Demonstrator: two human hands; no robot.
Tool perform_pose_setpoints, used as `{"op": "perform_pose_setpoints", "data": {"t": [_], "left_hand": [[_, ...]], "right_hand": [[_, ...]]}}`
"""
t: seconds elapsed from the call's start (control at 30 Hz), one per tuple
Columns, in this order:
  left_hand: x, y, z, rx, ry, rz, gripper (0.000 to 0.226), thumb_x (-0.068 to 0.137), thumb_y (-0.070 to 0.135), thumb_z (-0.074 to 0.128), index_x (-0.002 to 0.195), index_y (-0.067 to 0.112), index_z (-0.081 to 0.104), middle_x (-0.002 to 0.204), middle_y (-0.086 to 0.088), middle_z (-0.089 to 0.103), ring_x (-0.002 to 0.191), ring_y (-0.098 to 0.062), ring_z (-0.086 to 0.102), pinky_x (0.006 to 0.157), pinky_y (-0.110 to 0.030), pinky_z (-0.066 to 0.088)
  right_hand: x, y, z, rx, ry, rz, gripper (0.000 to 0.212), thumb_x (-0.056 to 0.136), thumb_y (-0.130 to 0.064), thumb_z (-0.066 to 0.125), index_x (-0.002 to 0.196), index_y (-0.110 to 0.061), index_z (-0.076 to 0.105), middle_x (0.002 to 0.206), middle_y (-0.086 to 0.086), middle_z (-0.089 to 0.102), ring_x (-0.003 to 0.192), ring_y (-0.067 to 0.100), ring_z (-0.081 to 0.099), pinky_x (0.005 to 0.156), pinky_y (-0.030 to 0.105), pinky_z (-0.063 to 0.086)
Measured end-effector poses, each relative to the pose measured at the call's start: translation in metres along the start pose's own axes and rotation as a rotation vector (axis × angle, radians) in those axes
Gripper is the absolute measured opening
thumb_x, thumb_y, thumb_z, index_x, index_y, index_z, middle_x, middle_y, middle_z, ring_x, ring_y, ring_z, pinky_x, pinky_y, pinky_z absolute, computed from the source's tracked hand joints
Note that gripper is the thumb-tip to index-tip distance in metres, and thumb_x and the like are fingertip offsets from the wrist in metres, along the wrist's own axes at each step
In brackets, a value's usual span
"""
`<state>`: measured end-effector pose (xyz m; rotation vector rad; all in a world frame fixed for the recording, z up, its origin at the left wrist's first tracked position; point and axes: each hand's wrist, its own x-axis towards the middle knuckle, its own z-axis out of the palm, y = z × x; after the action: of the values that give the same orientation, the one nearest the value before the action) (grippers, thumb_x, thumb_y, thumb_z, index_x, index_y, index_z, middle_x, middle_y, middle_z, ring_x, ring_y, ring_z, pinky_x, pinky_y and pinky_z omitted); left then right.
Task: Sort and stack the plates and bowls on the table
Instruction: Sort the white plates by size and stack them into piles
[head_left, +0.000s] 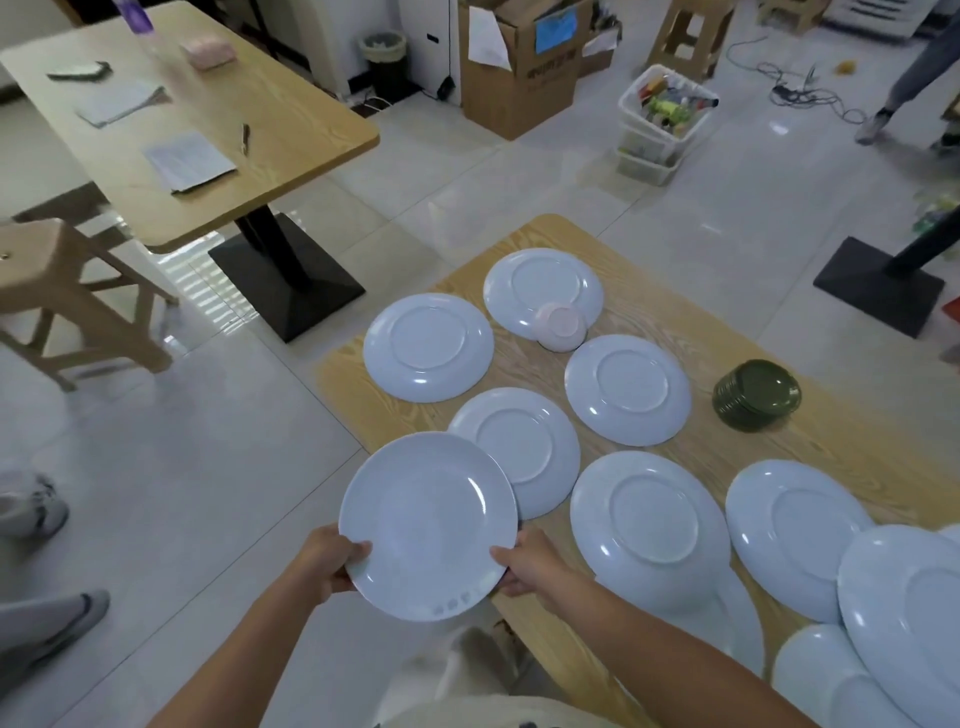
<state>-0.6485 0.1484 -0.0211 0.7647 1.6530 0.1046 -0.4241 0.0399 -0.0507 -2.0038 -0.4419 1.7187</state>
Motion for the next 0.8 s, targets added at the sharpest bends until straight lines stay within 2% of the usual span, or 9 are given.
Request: {"op": "perform_pose_setpoints", "data": {"t": [0.1, 0.4, 0.57, 0.7, 0.8], "left_hand": [[0.002, 0.006, 0.007, 0.026, 0.019, 0.008, 0.038, 0.091, -0.008, 0.053, 0.129, -0.006, 0.051, 0.12, -0.028, 0.06, 0.093, -0.038, 0.059, 0.079, -0.049, 0.052], [0.016, 0.03, 0.033, 0.065, 0.023, 0.01, 0.038, 0.091, -0.008, 0.054, 0.128, -0.007, 0.05, 0.112, -0.024, 0.06, 0.093, -0.039, 0.059, 0.075, -0.05, 0.054], [0.023, 0.048, 0.046, 0.11, 0.0, 0.042, 0.038, 0.091, -0.007, 0.053, 0.129, -0.005, 0.05, 0.119, -0.025, 0.059, 0.104, -0.043, 0.06, 0.074, -0.051, 0.054], [0.028, 0.059, 0.057, 0.134, -0.016, 0.054, 0.035, 0.092, -0.005, 0.053, 0.127, -0.005, 0.051, 0.104, -0.02, 0.059, 0.089, -0.037, 0.059, 0.07, -0.048, 0.053], [0.032, 0.066, 0.064, 0.136, -0.026, 0.047, 0.035, 0.091, -0.005, 0.054, 0.126, -0.005, 0.05, 0.102, -0.019, 0.057, 0.088, -0.037, 0.058, 0.069, -0.048, 0.053]], "right_hand": [[0.003, 0.002, -0.003, 0.005, 0.034, 0.009, 0.026, 0.093, -0.02, 0.055, 0.117, -0.012, 0.059, 0.1, 0.004, 0.067, 0.071, 0.016, 0.067, 0.056, 0.021, 0.054], [0.011, -0.002, -0.021, 0.066, 0.148, 0.065, 0.022, 0.092, -0.018, 0.055, 0.111, -0.008, 0.06, 0.109, 0.011, 0.067, 0.079, 0.022, 0.067, 0.064, 0.025, 0.058], [0.012, -0.006, -0.028, 0.155, 0.204, 0.094, 0.023, 0.092, -0.016, 0.057, 0.111, -0.003, 0.059, 0.112, 0.017, 0.065, 0.078, 0.024, 0.064, 0.058, 0.026, 0.055], [0.012, -0.01, -0.035, 0.255, 0.253, 0.111, 0.02, 0.091, -0.015, 0.061, 0.105, 0.0, 0.06, 0.11, 0.021, 0.065, 0.083, 0.028, 0.063, 0.055, 0.027, 0.054], [0.011, -0.011, -0.039, 0.34, 0.273, 0.112, 0.018, 0.091, -0.013, 0.061, 0.102, 0.001, 0.059, 0.107, 0.022, 0.065, 0.081, 0.027, 0.064, 0.052, 0.027, 0.053]]}}
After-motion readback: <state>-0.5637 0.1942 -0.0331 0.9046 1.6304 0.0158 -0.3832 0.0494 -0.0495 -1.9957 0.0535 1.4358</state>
